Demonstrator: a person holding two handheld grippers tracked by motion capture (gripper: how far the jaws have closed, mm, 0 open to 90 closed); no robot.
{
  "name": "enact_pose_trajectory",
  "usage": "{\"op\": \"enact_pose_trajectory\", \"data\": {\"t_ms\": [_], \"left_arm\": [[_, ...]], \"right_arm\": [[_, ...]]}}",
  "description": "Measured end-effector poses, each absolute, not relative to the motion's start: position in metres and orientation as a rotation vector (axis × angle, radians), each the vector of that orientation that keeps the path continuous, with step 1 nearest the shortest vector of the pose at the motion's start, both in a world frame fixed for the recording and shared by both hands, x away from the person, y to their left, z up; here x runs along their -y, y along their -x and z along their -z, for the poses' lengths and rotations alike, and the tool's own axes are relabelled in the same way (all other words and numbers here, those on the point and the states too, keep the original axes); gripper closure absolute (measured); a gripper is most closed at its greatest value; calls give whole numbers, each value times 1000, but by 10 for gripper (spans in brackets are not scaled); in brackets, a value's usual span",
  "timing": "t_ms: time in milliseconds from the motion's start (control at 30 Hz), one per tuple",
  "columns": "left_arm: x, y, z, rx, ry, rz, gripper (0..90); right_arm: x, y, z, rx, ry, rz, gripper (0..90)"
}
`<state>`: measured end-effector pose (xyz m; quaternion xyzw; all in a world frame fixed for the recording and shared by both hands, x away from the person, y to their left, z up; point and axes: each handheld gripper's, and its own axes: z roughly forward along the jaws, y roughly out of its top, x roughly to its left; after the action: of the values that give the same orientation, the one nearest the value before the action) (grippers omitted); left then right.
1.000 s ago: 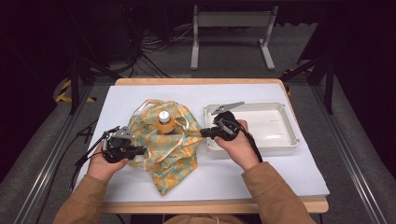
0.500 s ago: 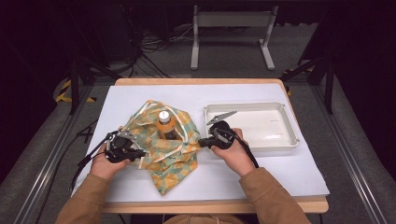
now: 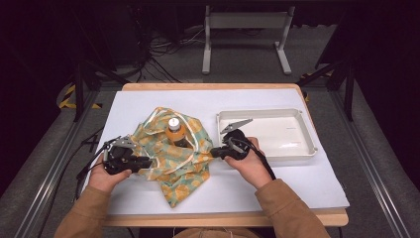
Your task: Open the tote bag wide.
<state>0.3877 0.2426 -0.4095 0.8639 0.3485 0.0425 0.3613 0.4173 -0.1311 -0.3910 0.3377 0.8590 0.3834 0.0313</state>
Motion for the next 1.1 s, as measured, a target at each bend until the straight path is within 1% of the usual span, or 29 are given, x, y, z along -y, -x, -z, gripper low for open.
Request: {"op": "enact_pose_trajectory", "data": {"t_ms": [33, 167, 233, 500, 833, 1100], "left_arm": [[-245, -386, 408, -894, -2210, -117, 701], [-252, -379, 400, -884, -2127, -155, 680], [-255, -376, 398, -878, -2103, -169, 675], [-261, -371, 392, -837, -2002, -212, 657], [-269, -375, 388, -867, -1909, -261, 634], [-267, -377, 389, -863, -1909, -254, 611]], "right_arm": [[131, -417, 389, -2645, -1035, -1184, 836], [132, -414, 378, -2613, -1006, -1218, 731], [133, -414, 370, -2595, -990, -1235, 697], [138, -411, 342, -2545, -915, -1319, 618], [138, -411, 309, -2498, -736, -1507, 551], [133, -413, 296, -2438, -635, -1669, 498]]}}
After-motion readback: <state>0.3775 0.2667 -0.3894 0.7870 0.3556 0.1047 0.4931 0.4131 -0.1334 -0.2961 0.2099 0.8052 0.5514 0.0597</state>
